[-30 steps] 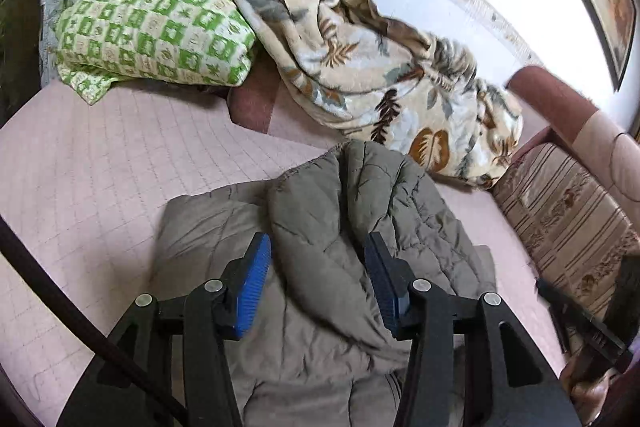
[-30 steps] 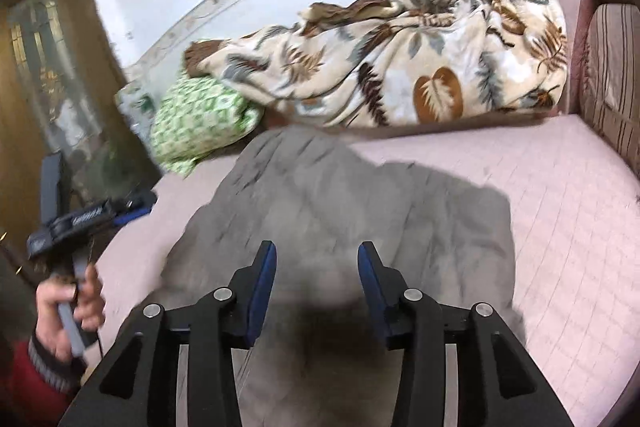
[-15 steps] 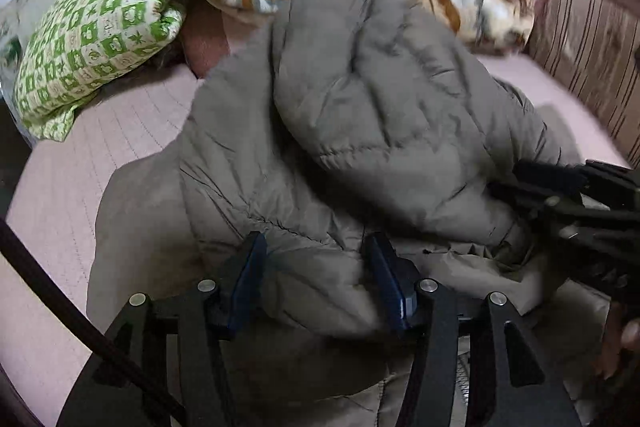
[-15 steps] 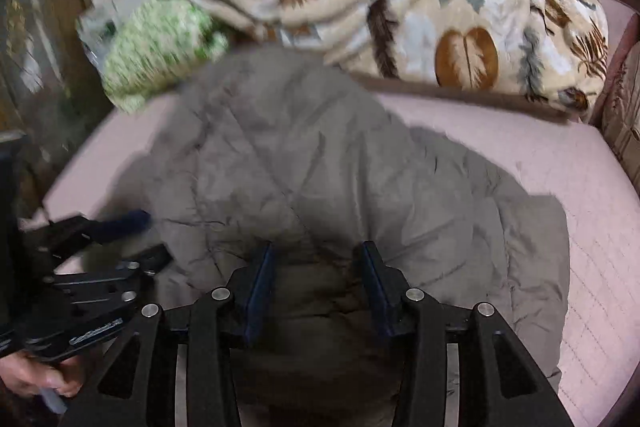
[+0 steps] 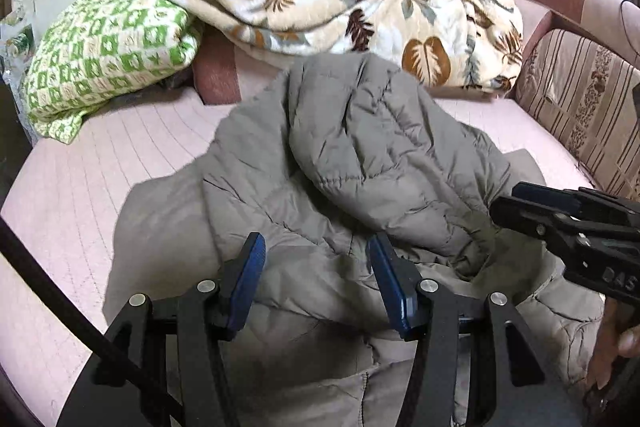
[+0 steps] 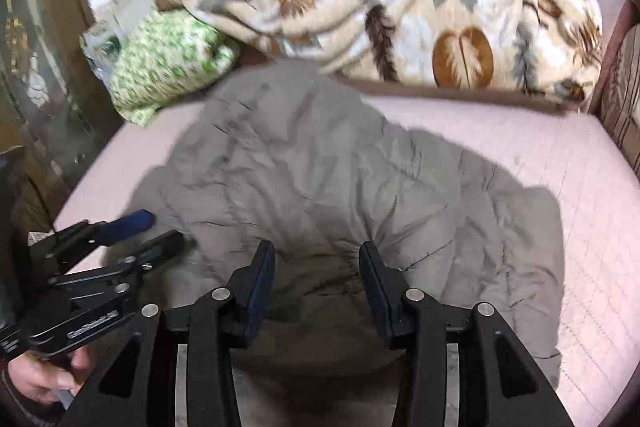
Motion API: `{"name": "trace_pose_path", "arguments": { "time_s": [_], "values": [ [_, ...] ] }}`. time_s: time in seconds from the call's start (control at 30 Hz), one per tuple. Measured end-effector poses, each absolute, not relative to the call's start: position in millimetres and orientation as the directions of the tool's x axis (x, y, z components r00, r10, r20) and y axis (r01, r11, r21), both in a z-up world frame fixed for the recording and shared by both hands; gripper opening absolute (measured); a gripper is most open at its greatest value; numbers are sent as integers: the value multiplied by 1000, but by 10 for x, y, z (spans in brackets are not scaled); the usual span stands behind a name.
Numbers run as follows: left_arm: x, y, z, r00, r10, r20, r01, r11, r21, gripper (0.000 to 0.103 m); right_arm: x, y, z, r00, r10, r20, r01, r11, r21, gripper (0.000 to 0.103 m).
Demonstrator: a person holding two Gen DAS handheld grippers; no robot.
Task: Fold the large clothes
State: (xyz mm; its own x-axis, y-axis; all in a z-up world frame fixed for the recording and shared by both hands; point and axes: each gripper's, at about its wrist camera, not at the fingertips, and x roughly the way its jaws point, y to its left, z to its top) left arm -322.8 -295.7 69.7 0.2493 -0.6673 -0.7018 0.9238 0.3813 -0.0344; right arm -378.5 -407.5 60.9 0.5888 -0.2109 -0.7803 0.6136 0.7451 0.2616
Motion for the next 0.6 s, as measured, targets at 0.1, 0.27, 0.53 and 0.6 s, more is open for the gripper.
{"name": "trace_pose_path", "arguments": {
  "time_s": [0.1,0.27,0.53,0.6],
  "values": [
    [-3251,-2940,665,241,-657,-714,927,374,-31,53,-3779,-3951,693,607,-205,-768,588,765,261,48],
    [-3256,-2974,504,262,-611,-747,927,375,19,53,-3662,-3796,577,592,-152,-791,548,796,257,48],
    [-3311,-3046,307,302,-568,-766,926,367,92,54,-3575,-3759,106,515,-101,-851,566,785,250,48],
    [-3322,-3051,295,311,-566,-764,925,365,106,54,-3565,-3757,76,511,-99,-854,566,786,248,48]
  ]
}}
